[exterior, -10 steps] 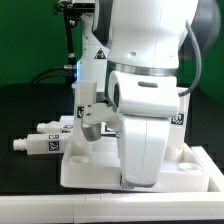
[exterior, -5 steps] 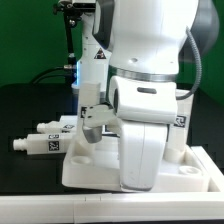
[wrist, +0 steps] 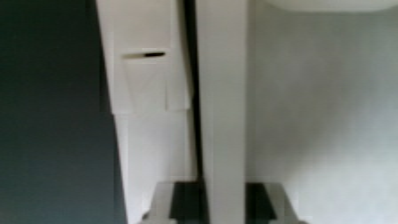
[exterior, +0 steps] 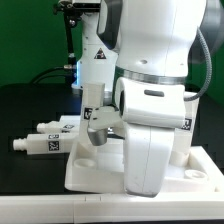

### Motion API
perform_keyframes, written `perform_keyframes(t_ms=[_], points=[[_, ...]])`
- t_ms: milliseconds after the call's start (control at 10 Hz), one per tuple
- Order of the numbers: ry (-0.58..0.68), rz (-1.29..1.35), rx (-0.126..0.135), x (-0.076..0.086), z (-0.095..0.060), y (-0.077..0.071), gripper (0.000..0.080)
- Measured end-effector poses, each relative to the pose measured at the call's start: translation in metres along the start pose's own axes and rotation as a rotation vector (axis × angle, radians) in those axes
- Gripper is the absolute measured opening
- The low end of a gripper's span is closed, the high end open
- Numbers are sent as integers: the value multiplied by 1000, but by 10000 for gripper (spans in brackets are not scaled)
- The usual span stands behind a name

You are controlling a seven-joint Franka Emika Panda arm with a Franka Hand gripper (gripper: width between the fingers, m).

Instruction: Assemble desk

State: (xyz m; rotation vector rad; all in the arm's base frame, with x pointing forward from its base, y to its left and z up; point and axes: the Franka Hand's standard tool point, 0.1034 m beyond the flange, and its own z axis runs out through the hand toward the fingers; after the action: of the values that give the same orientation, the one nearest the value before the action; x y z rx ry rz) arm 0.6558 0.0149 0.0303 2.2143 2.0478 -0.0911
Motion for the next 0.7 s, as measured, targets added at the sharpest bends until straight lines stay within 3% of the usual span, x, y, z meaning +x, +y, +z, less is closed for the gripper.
perform_keyframes(t_ms=[300,400,500,600,700], points=[[0,2,0,-1,0,0,63],[0,2,0,-1,0,0,276],[0,3,0,-2,0,0,276],[0,4,0,-3,0,0,458],[-1,5,-1,-4,0,0,580]])
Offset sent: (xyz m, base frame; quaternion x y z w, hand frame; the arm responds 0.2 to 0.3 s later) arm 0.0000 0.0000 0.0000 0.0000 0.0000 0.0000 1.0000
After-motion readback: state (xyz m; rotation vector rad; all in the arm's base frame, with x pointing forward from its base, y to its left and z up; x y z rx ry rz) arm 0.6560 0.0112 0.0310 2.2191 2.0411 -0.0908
